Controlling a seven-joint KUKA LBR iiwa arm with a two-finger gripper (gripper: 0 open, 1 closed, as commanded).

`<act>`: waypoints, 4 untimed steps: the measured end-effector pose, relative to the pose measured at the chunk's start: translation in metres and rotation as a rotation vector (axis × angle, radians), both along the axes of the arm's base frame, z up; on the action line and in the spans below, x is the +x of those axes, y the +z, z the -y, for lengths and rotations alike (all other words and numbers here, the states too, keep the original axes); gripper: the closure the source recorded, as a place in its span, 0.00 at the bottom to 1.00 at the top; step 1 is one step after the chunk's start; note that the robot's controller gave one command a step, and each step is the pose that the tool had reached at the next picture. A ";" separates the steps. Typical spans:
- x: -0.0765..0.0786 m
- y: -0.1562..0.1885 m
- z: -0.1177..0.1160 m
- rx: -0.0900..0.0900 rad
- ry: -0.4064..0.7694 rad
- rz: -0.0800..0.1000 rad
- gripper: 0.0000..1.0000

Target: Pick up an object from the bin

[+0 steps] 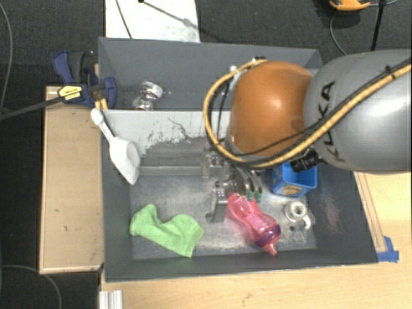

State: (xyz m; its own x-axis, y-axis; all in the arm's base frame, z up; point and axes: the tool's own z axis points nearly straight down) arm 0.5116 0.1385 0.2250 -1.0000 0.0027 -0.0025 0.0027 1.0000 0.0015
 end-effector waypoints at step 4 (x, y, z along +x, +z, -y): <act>0.001 -0.130 -0.069 0.001 -0.162 0.002 0.00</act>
Offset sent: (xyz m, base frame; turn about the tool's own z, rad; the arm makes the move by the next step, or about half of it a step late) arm -0.0123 0.0797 -0.0732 -0.0721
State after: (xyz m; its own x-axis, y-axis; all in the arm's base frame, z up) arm 0.5123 0.2072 0.0949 -0.9865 0.1635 -0.0040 0.1635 0.9865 0.0029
